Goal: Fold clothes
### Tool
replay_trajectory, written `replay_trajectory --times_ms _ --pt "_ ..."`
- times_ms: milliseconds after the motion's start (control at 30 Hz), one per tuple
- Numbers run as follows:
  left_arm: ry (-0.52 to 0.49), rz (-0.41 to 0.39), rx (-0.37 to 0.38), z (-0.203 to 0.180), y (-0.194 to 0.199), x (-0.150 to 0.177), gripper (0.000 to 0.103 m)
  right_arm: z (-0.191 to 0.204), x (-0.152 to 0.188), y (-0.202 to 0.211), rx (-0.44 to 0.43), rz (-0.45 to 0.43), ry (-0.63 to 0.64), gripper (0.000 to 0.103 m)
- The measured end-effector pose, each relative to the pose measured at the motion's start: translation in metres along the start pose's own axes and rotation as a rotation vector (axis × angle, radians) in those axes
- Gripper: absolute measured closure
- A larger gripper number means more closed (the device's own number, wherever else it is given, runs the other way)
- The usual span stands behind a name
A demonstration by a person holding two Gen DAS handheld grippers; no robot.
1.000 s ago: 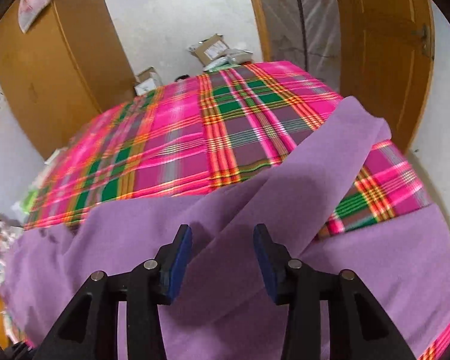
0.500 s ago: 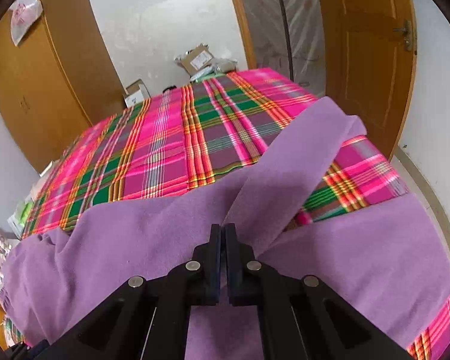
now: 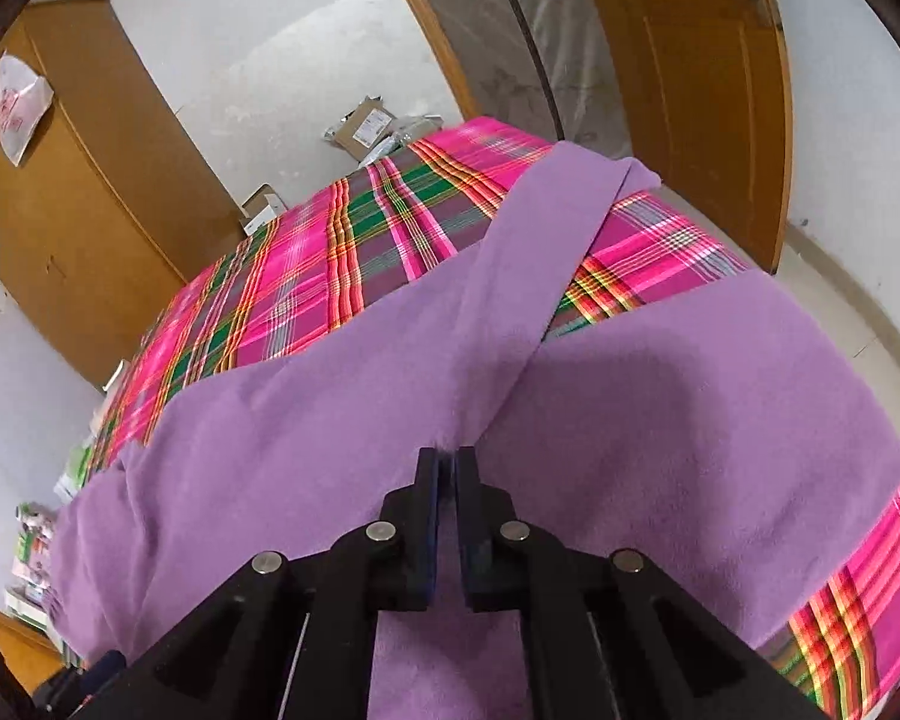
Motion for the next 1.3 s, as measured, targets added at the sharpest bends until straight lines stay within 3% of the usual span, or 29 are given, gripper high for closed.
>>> replay_trajectory --times_ms 67,167,367,467,767,800,867,967,1067,1133,1300 --pt "-0.026 0.006 -0.002 -0.005 -0.002 -0.001 0.078 0.002 -0.007 -0.005 0.016 -0.003 0.03 0.08" --pt "-0.067 0.012 0.015 -0.016 -0.005 -0.003 0.078 0.005 -0.015 -0.013 0.029 0.007 0.048 0.075" --pt "-0.14 0.008 0.069 -0.041 -0.008 -0.005 0.078 0.005 -0.026 -0.029 0.056 0.019 0.073 0.071" --pt "-0.205 0.012 0.041 -0.049 -0.011 -0.003 0.076 0.003 -0.029 -0.037 0.078 0.029 0.079 0.071" --pt "-0.244 0.042 0.009 -0.059 -0.022 0.0 0.076 -0.002 -0.037 -0.049 0.087 0.022 0.052 0.071" --pt "-0.242 0.042 0.006 -0.059 -0.022 0.0 0.076 -0.002 -0.037 -0.049 0.083 0.019 0.051 0.072" --pt "-0.211 0.051 0.005 -0.055 -0.023 -0.002 0.075 -0.002 -0.037 -0.049 0.08 0.018 0.053 0.086" --pt "-0.158 0.057 0.01 -0.05 -0.025 -0.004 0.076 -0.003 -0.038 -0.05 0.074 0.019 0.056 0.097" --pt "-0.15 0.054 -0.001 -0.047 -0.025 -0.005 0.083 -0.003 -0.041 -0.046 0.063 0.0 0.063 0.099" --pt "-0.142 0.047 0.001 -0.046 -0.023 -0.006 0.095 -0.003 -0.044 -0.04 0.056 -0.024 0.067 0.099" --pt "-0.091 -0.019 0.006 -0.04 -0.008 -0.021 0.1 -0.001 -0.06 -0.008 0.038 -0.123 0.074 0.099"
Point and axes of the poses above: each gripper's, at about its wrist camera, not at the fingertips, and y roughly against the way its jaws point, z to its left, x to its underside, the point moved 10 cm from there along -y, roughly the way its jaws point, and after that the axes turned 7 degrees about -z, right-handed, at the moved point
